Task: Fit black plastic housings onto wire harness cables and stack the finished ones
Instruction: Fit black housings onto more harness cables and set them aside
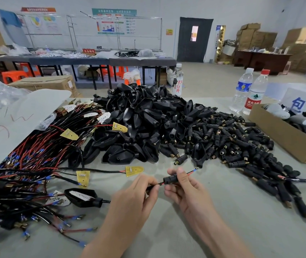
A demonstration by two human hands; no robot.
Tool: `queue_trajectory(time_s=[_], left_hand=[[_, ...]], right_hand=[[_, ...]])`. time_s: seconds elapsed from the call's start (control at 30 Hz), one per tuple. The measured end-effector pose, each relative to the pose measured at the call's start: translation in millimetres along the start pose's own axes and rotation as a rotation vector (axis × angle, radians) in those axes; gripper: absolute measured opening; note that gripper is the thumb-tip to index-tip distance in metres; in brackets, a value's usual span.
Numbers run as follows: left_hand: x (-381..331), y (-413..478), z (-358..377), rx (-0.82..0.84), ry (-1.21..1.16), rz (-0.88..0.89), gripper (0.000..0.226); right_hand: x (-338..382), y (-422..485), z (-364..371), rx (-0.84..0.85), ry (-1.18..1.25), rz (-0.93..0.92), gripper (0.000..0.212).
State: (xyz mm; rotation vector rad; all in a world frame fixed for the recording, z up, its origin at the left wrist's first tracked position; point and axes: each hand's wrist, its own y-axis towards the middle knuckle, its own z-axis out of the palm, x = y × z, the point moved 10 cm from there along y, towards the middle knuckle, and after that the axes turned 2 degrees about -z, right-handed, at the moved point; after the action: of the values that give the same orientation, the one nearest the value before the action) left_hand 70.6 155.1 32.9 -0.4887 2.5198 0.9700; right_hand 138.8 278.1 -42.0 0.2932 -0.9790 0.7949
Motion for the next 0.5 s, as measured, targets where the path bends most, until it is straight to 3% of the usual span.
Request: queue_trajectory(time_s=[0.5], left_hand=[[10.6,-0.8,4.9,-0.02,-0.042,-0.029,0.005]], right_hand=[[-2.0,-2.0,8.5,0.067,-0.015,0.004,0.036]])
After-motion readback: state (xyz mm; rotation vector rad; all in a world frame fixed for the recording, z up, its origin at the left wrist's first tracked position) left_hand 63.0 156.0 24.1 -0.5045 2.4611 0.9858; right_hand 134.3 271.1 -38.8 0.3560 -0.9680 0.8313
